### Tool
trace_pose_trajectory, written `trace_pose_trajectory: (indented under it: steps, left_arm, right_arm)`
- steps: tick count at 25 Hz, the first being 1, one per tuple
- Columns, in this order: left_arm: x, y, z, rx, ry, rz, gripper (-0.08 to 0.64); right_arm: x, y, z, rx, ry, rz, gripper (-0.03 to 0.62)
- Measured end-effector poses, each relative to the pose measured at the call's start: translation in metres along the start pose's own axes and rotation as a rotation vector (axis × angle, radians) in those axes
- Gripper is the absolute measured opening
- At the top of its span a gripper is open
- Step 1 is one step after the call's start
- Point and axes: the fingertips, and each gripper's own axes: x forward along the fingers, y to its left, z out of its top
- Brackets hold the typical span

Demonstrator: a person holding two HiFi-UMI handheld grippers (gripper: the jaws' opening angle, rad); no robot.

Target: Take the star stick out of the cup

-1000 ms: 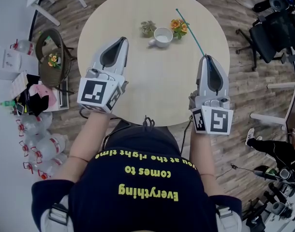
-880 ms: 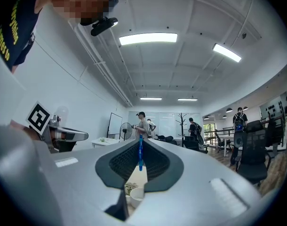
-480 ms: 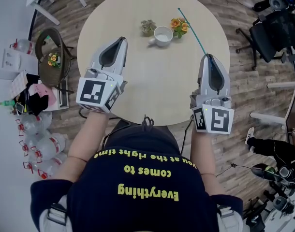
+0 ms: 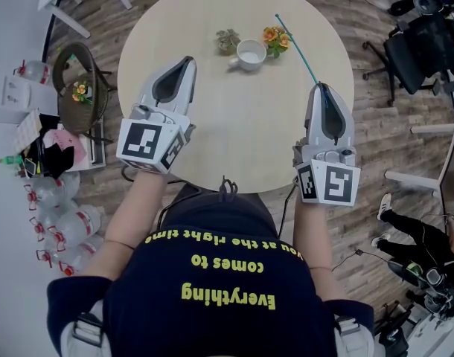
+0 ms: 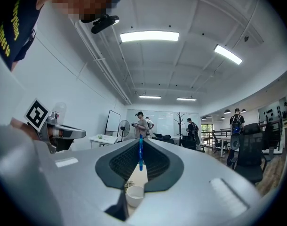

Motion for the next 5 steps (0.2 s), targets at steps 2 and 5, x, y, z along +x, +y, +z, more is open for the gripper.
trace_pose_trajectory:
  steps: [2, 5]
  left_arm:
    - [0.0007, 0.001, -0.0009, -0.003, 0.002, 0.0, 0.003]
    - [0.0021, 0.0027, -0.0019, -0.006, 0.003, 0.0, 0.003]
  right_arm:
    - [0.0008, -0.0005, -0.0006, -0.001, 0.003, -0.003, 0.028]
    - [0.0025, -0.0007, -0.0026, -0.003, 0.011, -0.003, 0.028]
